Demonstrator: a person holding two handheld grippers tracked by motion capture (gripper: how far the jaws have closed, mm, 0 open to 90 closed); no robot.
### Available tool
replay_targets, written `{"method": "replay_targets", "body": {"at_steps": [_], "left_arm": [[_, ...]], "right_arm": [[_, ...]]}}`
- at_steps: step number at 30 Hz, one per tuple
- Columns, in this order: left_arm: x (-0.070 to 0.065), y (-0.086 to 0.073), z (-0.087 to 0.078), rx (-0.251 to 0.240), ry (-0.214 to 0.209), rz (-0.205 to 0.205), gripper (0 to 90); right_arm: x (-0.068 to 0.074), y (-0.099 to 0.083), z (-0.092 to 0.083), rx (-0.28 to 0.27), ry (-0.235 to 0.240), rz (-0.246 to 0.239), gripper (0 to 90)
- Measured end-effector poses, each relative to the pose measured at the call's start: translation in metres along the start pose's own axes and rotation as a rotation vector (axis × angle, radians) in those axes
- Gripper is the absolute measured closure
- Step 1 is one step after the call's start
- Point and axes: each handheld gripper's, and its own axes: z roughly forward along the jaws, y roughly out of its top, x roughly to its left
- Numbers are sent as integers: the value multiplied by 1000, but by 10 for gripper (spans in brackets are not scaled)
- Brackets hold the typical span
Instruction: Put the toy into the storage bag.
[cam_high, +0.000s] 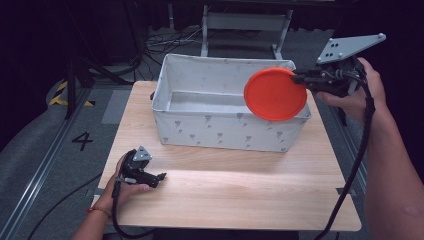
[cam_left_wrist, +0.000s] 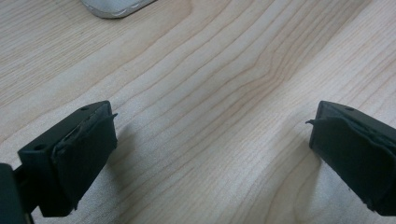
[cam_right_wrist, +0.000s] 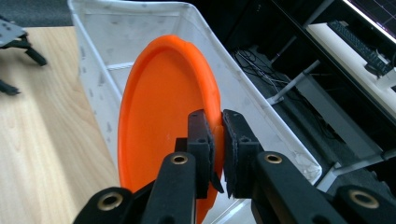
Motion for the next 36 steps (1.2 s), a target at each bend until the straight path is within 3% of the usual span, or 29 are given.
{"method": "replay_targets", "body": {"at_steps": [6,19,27,36], "left_arm": [[0,0,0,0,0,0,11],[0,0,0,0,0,0,11],[0,0,0,0,0,0,11],[0,0,0,0,0,0,11]], "right_arm": [[-20,-4,18,28,-21,19,828],[-44,-24,52,103,-41,49,828],[-52,-40,75,152,-30,61,828],[-46,-61,100,235,38,31,828]]}}
